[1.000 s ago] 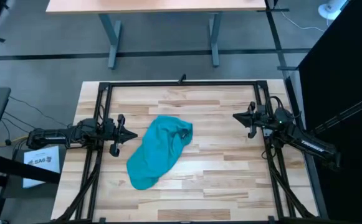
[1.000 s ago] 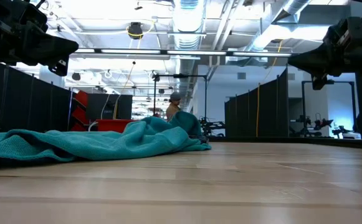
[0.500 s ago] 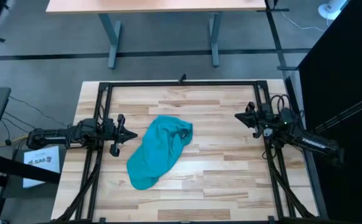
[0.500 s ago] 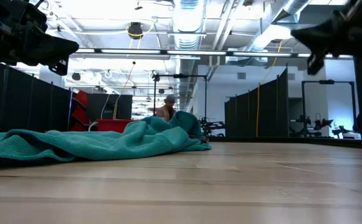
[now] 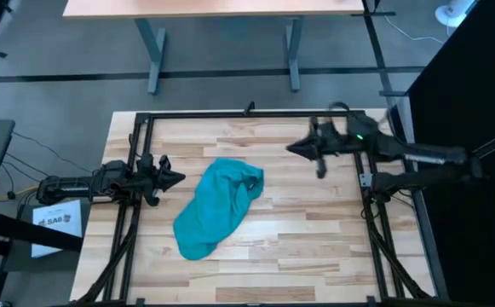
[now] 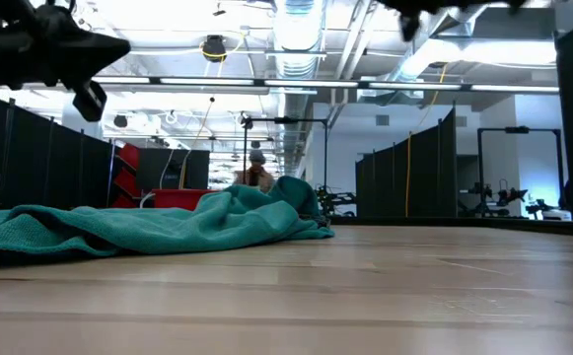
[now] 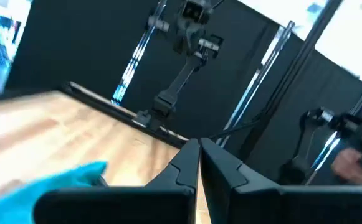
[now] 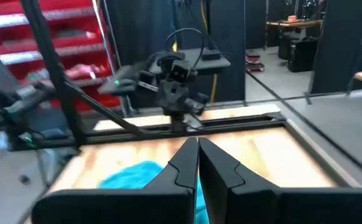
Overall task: Roll towel
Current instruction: Roll the blue towel
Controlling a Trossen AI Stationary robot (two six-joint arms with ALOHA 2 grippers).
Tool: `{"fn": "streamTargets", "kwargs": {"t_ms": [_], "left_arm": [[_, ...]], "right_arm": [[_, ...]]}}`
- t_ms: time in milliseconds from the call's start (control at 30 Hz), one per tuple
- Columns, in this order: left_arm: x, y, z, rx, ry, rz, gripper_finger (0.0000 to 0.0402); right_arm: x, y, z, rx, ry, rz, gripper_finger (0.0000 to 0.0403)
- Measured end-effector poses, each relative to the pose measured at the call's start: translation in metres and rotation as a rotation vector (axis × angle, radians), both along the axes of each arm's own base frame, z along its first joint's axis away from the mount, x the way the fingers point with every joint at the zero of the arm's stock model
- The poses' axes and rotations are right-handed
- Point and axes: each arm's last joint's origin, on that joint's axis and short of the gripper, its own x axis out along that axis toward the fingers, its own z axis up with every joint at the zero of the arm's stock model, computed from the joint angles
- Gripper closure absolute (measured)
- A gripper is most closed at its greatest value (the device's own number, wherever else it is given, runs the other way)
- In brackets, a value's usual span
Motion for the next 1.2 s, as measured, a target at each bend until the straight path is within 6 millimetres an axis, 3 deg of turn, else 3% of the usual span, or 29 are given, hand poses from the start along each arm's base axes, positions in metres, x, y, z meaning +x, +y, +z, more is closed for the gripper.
{"fn": "streamTargets", "kwargs": {"t_ms": [100,233,500,667,933,1067,1200], "left_arm": [[0.000,0.000,-0.001,-0.060,0.013,-0.015,0.0402],[0.000,-0.002,-0.001,-0.033,0.015,-0.066,0.0402],[0.000,-0.002,-0.001,-0.034,0.013,-0.069,0.0402],[0.000,-0.002,-0.001,0.000,0.018,-0.087,0.0402],[0.001,-0.003,-0.005,0.001,0.057,-0.093,0.0402],[0.001,-0.003,-0.004,-0.015,0.058,-0.115,0.0402],[0.001,-0.004,-0.005,-0.031,0.068,-0.142,0.0402]], "right_arm": [[0.027,-0.010,0.005,0.071,0.083,0.010,0.0403],[0.056,-0.020,-0.004,0.144,0.284,0.052,0.0402],[0.096,-0.011,-0.033,0.230,0.642,0.111,0.0343],[0.118,0.003,-0.066,0.271,0.782,0.144,0.0303],[0.157,0.030,-0.134,0.270,0.912,0.196,0.0291],[0.170,0.027,-0.161,0.279,0.929,0.146,0.0291],[0.176,0.016,-0.172,0.296,0.917,0.093,0.0291]]}}
